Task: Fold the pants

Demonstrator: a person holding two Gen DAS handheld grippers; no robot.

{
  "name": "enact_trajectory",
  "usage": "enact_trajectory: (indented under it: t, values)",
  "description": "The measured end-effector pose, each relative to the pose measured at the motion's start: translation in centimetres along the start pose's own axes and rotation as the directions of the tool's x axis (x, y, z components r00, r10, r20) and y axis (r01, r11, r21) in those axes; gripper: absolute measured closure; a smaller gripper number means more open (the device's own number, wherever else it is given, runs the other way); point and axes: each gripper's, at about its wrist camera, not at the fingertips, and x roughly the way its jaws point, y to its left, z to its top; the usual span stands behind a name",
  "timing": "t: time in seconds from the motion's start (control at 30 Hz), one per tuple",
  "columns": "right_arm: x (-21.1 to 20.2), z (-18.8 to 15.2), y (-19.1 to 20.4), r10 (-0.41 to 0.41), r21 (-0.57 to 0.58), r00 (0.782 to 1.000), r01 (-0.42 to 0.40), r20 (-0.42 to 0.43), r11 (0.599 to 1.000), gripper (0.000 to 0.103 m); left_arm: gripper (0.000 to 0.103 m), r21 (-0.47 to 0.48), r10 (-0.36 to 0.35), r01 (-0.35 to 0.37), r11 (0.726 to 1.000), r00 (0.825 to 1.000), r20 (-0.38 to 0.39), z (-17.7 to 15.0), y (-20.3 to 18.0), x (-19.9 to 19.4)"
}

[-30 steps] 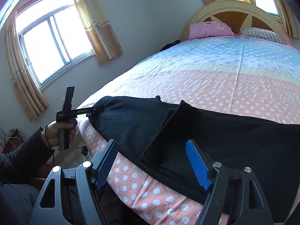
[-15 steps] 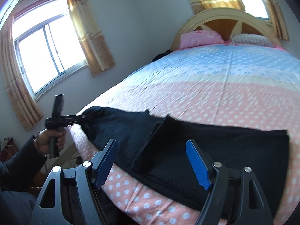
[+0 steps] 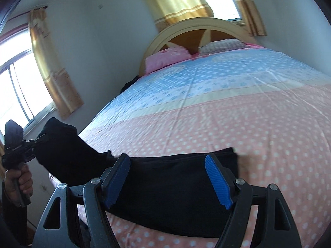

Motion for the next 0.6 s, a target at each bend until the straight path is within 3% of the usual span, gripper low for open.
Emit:
enact_trajectory:
  t: [0.3, 0.6]
  values:
    - [-1.7, 0.6, -4.0, -0.070, 0.085, 0.996, 0.065, 0.059, 0.994, 0.027, 0.084, 0.073, -0.141, 0.145, 0.987, 0.988, -0.065, 1.7, -9.6, 5.4]
    - [-1.9, 0.6, -6.8, -0.109, 0.164, 0.991, 0.095, 0.076, 0.982, 0.027, 0.084, 0.178, -0.133, 0.175, 0.968, 0.965, -0.226, -0.3, -15.7, 13.1]
